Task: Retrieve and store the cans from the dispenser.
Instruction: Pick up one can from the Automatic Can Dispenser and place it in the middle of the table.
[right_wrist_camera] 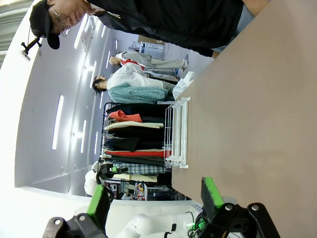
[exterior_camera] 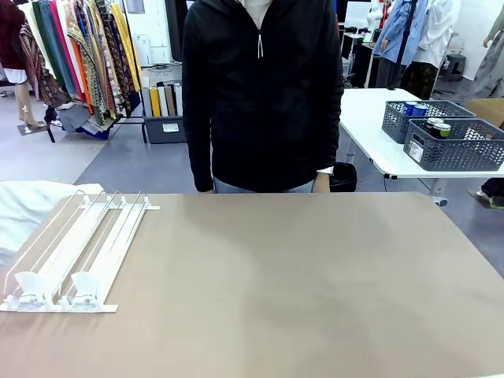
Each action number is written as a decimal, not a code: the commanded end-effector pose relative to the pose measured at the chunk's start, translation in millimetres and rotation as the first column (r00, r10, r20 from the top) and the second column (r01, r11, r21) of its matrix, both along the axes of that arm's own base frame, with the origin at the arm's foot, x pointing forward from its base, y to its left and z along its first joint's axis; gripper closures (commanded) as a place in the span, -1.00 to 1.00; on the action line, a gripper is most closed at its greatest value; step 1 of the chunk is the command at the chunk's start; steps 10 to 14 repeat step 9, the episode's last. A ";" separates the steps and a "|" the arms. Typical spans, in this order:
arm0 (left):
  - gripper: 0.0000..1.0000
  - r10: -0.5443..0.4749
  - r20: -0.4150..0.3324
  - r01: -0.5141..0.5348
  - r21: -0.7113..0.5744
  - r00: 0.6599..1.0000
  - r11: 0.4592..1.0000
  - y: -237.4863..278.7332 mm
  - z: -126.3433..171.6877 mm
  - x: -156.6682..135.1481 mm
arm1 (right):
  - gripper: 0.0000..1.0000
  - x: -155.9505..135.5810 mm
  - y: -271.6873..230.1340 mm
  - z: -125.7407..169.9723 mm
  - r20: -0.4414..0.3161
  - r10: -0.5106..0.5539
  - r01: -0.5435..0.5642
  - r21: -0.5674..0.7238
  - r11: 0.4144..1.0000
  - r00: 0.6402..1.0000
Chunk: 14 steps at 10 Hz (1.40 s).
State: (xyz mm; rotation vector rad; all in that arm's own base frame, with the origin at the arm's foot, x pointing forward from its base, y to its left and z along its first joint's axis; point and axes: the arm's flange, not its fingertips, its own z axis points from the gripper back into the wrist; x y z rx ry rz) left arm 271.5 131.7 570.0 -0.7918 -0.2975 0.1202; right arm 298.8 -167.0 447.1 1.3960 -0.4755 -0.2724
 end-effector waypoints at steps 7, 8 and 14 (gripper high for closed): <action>-1.00 -0.014 0.020 0.014 -0.021 1.000 1.000 1.4 -0.9 -1.2 | -1.00 0.5 -0.3 3.6 0.014 0.001 -0.001 0.004 1.000 1.000; -1.00 -0.014 0.020 0.014 -0.021 1.000 1.000 1.4 -0.9 -1.2 | -1.00 0.5 -0.3 3.6 0.014 0.001 -0.001 0.004 1.000 1.000; -1.00 -0.014 0.020 0.014 -0.021 1.000 1.000 1.4 -0.9 -1.2 | -1.00 0.5 -0.3 3.6 0.014 0.001 -0.001 0.004 1.000 1.000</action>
